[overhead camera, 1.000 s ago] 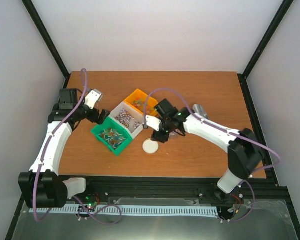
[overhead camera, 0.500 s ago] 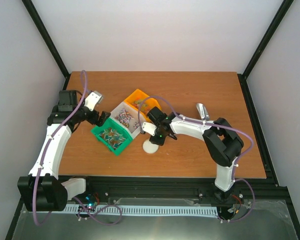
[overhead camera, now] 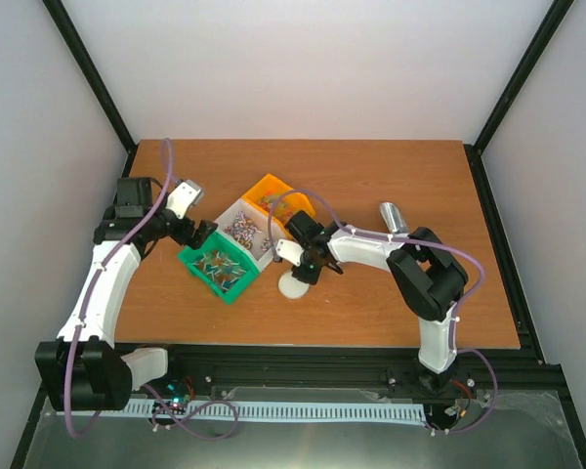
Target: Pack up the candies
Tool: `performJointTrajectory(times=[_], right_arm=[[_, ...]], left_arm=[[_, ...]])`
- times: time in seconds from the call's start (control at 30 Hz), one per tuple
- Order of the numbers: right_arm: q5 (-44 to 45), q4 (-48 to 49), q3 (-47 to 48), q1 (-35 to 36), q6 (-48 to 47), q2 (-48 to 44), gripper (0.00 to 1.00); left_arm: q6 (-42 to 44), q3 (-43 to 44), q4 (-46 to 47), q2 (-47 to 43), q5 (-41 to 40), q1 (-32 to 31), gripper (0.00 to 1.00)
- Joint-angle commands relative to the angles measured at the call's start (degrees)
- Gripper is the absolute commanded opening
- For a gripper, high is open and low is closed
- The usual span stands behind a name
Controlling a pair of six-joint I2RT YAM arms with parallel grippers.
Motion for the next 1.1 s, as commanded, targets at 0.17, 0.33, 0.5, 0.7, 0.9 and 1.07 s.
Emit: performJointTrajectory(times=[0.17,0.33,0.5,0.7,0.9,1.07], right_arm=[[-2.3,-2.7,1.0,-1.1,0.9,2.8,0.03],[-10.2,-5.9,4.0,-3.4,1.9,-0.4,0.03],[-21.5,-9.5,7.1,-5.8,2.2,-3.7,0.03],[-36.1,-14.3,9.6,-9.6,1.0,-6.5,0.03],[-47.2,-20.0,10.2,-11.7,-2.1,-8.2,0.03],[-53.0,-26.1,10.8,-11.8,-6.3,-7.5,0.03]], left_arm=[[4.3,0.6,-2.5,0.6,3.5,-0.1,1.00],[6.7,1.6,-5.1,0.9,6.7,-0.1,1.00],[14.9,4.3,-12.6,1.3,12.4,-0.2,1.00],[31.1,3.3,-20.8,-1.2,14.0,-5.5,0.99],[45.3,2.5,-24.4,-3.9,15.4,-14.2,0.95],[47.5,6.5,-25.8,-0.6,17.2,-22.0,0.89]])
